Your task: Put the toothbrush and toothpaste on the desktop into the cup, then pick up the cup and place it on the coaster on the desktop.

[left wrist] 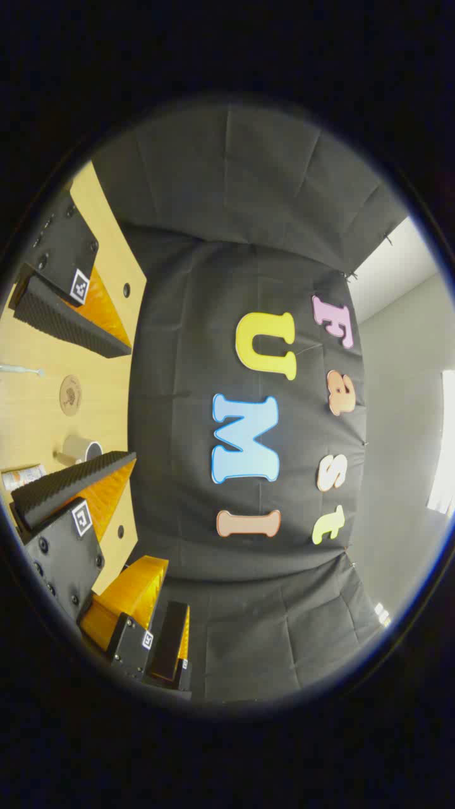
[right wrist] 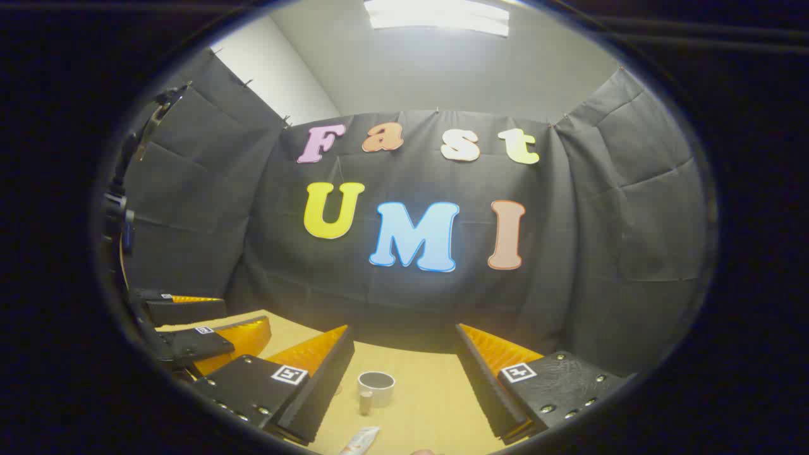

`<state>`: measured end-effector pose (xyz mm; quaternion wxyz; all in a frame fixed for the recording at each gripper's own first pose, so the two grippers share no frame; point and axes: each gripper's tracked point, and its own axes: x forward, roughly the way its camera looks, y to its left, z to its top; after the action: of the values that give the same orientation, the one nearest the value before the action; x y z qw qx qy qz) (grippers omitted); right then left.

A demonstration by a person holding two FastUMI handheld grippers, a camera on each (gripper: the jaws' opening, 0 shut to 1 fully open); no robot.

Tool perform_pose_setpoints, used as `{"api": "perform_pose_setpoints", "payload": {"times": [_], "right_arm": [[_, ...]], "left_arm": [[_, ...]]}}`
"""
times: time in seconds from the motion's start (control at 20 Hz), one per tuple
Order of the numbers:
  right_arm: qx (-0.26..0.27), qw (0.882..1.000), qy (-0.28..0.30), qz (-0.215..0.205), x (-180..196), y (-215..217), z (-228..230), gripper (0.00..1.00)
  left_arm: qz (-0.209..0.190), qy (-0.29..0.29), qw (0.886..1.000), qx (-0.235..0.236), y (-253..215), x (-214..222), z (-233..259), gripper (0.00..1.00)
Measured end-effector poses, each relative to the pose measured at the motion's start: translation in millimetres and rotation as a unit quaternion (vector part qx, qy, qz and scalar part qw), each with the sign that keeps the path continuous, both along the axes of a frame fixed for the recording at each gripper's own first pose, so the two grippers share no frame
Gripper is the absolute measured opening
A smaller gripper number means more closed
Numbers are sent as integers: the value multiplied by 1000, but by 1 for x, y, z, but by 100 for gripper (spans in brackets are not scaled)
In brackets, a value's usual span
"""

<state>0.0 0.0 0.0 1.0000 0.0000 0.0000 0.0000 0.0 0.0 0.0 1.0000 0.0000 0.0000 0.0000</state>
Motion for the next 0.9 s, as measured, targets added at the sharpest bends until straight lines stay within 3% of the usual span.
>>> {"api": "perform_pose_setpoints", "payload": {"times": [0.6, 0.9], "right_arm": [[-8, 1000, 26, -3, 7, 0, -8, 95], [14, 997, 71, 3, 15, 6, -33, 95]], "left_arm": [[1, 16, 1000, 2, 13, 12, -6, 96], [-8, 35, 999, 9, 12, 34, -17, 96]]}}
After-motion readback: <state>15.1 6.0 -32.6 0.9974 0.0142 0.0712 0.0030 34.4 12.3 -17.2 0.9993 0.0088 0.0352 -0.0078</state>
